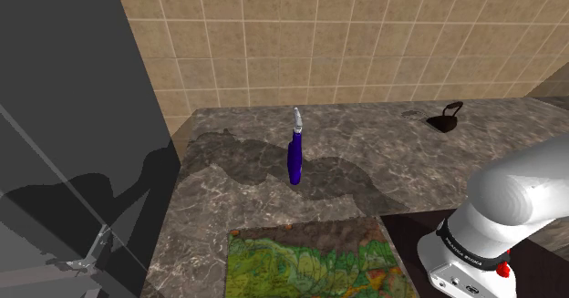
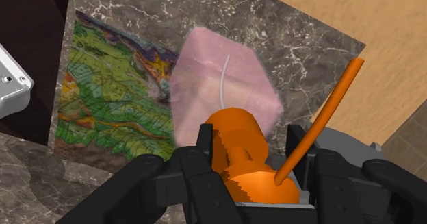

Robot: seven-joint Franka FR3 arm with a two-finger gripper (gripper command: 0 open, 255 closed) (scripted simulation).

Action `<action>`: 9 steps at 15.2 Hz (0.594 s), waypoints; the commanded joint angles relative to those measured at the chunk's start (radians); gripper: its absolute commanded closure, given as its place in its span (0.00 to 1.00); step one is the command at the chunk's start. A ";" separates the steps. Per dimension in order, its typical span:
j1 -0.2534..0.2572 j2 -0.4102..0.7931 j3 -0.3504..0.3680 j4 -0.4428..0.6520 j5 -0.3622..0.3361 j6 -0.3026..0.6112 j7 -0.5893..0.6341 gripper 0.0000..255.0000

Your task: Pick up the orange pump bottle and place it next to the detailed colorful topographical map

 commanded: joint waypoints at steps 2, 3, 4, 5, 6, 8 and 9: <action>0.034 0.012 -0.011 -0.059 -0.012 0.047 0.012 1.00; 0.044 0.015 -0.014 -0.078 -0.015 0.062 0.015 1.00; 0.053 0.018 -0.017 -0.096 -0.017 0.077 0.018 1.00; 0.061 0.021 -0.020 -0.113 -0.020 0.092 0.020 1.00; 0.069 0.023 -0.022 -0.131 -0.022 0.106 0.023 1.00; 0.082 0.027 -0.026 -0.163 -0.025 0.135 0.028 1.00; 0.088 0.028 -0.027 -0.179 -0.026 0.149 0.030 1.00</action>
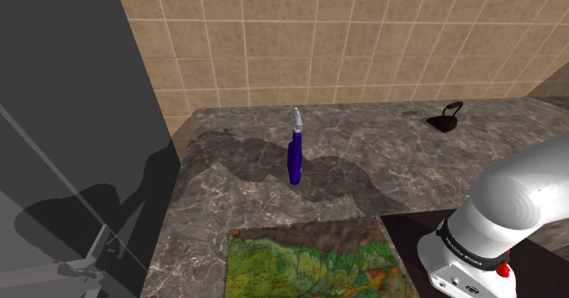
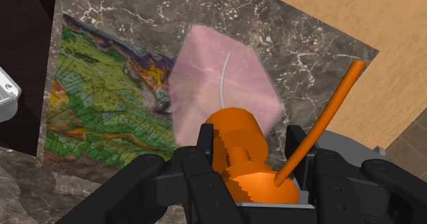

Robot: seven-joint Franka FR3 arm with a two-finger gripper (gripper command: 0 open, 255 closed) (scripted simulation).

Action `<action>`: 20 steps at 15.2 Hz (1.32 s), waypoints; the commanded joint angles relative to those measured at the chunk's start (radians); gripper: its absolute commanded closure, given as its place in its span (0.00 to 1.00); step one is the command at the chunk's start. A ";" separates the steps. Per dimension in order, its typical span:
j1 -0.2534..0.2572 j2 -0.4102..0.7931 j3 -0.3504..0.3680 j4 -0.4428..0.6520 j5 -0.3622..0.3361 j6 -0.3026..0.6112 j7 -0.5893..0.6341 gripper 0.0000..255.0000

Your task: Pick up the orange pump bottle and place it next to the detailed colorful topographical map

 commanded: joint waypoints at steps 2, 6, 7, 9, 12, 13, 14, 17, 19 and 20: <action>0.018 0.003 -0.004 -0.049 -0.002 0.044 0.007 1.00; 0.032 0.003 -0.004 -0.106 -0.001 0.097 0.012 1.00; 0.034 0.002 -0.004 -0.119 0.000 0.111 0.013 1.00; 0.038 0.000 -0.001 -0.145 0.003 0.137 0.014 1.00; 0.039 -0.006 0.004 -0.182 0.009 0.175 0.014 1.00; 0.039 -0.009 0.007 -0.193 0.012 0.187 0.014 1.00; 0.038 -0.011 0.010 -0.205 0.015 0.200 0.014 1.00; 0.034 -0.021 0.020 -0.237 0.026 0.237 0.012 1.00; 0.029 -0.028 0.028 -0.258 0.034 0.261 0.009 1.00; 0.026 -0.032 0.033 -0.268 0.038 0.273 0.008 1.00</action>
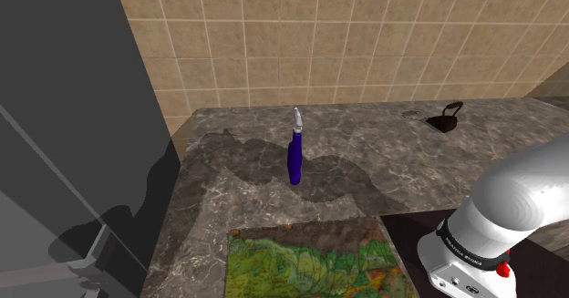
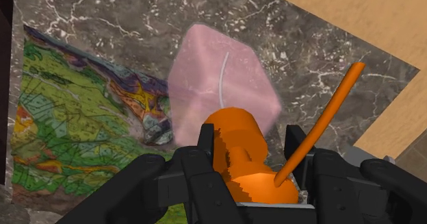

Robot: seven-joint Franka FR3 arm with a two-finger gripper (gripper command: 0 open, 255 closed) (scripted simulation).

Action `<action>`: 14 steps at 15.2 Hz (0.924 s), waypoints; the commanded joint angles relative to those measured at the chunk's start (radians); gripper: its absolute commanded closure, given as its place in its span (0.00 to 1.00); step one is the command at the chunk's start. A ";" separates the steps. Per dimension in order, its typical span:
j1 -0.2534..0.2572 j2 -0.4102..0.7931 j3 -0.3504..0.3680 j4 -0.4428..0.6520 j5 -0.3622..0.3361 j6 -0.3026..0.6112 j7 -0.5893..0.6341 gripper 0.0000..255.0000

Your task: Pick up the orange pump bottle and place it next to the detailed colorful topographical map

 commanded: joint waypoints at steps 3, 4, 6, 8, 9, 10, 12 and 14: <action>-0.014 -0.017 0.020 -0.037 0.019 0.047 -0.006 1.00; -0.018 -0.022 0.025 -0.046 0.024 0.059 -0.008 1.00; -0.026 -0.032 0.037 -0.063 0.035 0.082 -0.012 1.00; -0.036 -0.043 0.050 -0.079 0.047 0.105 -0.016 1.00; -0.040 -0.049 0.056 -0.086 0.053 0.116 -0.019 1.00; -0.043 -0.051 0.059 -0.090 0.055 0.121 -0.020 1.00; -0.043 -0.051 0.059 -0.090 0.055 0.121 -0.020 1.00; -0.043 -0.051 0.059 -0.090 0.055 0.121 -0.020 1.00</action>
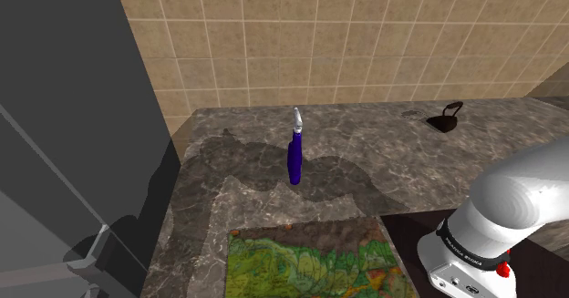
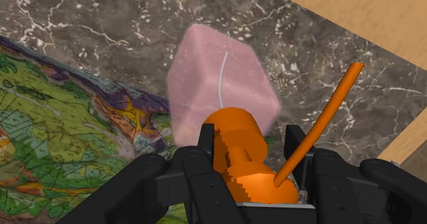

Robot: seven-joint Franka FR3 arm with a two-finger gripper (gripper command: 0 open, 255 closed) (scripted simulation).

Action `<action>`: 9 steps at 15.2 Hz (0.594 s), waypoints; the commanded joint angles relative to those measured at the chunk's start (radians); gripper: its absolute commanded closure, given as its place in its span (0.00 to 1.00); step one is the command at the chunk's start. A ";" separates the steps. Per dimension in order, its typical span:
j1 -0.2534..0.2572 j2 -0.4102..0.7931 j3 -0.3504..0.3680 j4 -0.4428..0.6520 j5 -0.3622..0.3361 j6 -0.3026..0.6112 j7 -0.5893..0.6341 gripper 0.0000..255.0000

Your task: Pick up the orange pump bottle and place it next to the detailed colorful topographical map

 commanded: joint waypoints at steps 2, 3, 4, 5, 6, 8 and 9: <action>0.000 0.000 0.000 0.000 0.000 0.001 0.000 1.00; 0.000 0.000 0.000 0.000 0.000 0.001 0.000 1.00; 0.000 0.000 0.000 0.000 0.000 0.001 0.000 0.00; 0.000 0.000 0.000 0.000 0.000 0.001 0.000 0.00; 0.000 0.000 0.000 0.000 0.000 0.001 0.000 0.00; 0.000 0.000 0.000 0.000 0.000 0.001 0.000 0.00; 0.000 0.000 0.000 0.000 0.000 0.001 0.000 0.00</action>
